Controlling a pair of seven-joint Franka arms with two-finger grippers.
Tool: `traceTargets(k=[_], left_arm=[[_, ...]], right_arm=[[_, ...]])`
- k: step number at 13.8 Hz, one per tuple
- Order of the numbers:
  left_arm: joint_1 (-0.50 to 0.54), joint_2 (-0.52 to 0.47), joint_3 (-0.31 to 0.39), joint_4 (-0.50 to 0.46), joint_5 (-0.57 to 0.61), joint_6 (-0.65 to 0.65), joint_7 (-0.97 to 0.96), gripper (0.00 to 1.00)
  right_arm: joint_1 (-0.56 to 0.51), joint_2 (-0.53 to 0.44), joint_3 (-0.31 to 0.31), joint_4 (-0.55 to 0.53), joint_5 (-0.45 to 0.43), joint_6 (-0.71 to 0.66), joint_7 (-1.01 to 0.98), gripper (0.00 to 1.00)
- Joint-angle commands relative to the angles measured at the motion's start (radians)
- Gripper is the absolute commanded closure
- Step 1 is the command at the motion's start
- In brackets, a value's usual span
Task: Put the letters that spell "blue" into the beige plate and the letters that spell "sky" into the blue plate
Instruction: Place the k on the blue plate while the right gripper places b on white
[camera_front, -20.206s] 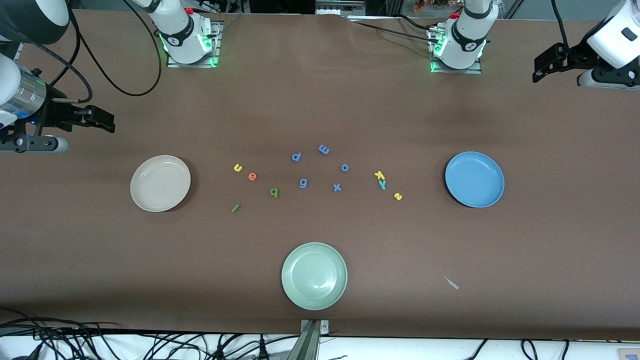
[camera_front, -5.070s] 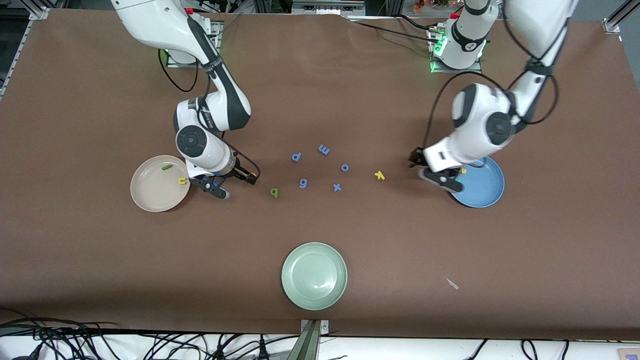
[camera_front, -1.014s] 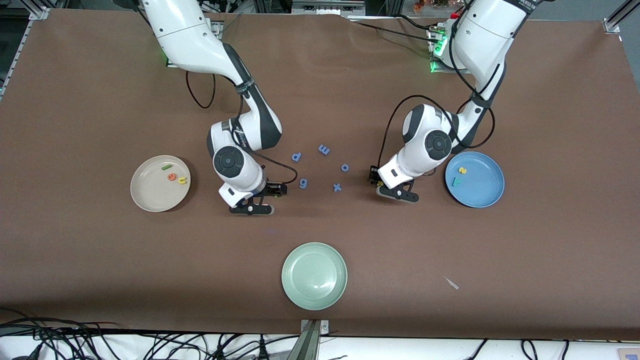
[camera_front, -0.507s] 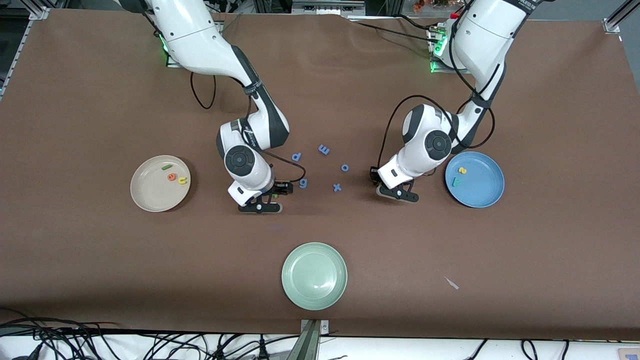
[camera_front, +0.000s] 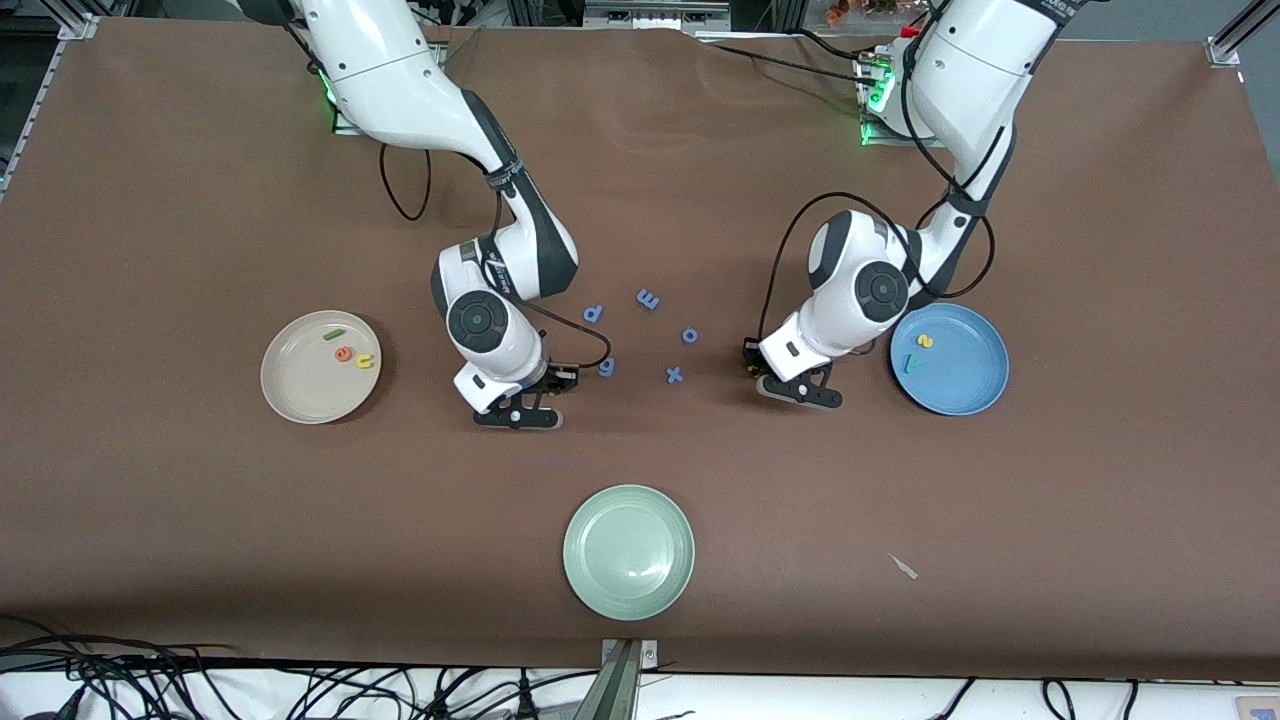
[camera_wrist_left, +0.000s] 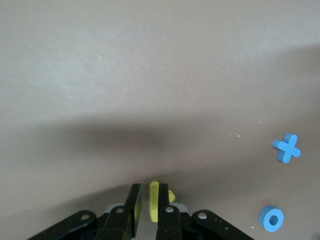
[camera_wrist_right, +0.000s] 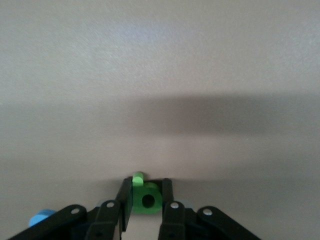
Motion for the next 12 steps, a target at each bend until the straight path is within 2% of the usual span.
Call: traceTargets(k=[1,2,3,4,5,7,10,12], left_arm=[[0.005,-0.04,0.013,0.004,-0.008,-0.058,0.038,0.8],[0.005,-0.04,0.013,0.004,-0.008,-0.058,0.033,0.77],[0.005,-0.04,0.013,0.004,-0.012,-0.058,0.029,0.58],[0.005,-0.038,0.013,0.004,-0.021,-0.058,0.026,0.47],[0.004,-0.037,0.011,0.004,-0.021,-0.058,0.012,0.4],[-0.007,-0.024,0.01,0.006,-0.018,-0.053,-0.02,0.41],[-0.033,-0.004,0.008,0.006,-0.012,-0.047,-0.04,0.41],[-0.041,0.0,0.008,0.015,-0.002,-0.047,-0.036,0.41]], right_arm=[[-0.034,-0.017,-0.008,0.013,0.008,-0.092,-0.013,1.0],[-0.05,-0.047,-0.009,0.013,-0.004,-0.135,-0.041,1.0],[-0.064,-0.08,-0.022,0.004,-0.004,-0.177,-0.098,1.0],[-0.067,-0.106,-0.063,-0.005,-0.004,-0.239,-0.141,1.0],[-0.068,-0.129,-0.11,-0.013,-0.006,-0.317,-0.196,1.0],[-0.068,-0.176,-0.196,-0.052,-0.006,-0.392,-0.294,1.0],[-0.066,-0.238,-0.319,-0.183,-0.007,-0.383,-0.404,1.0],[-0.068,-0.246,-0.379,-0.234,-0.004,-0.363,-0.473,1.0]])
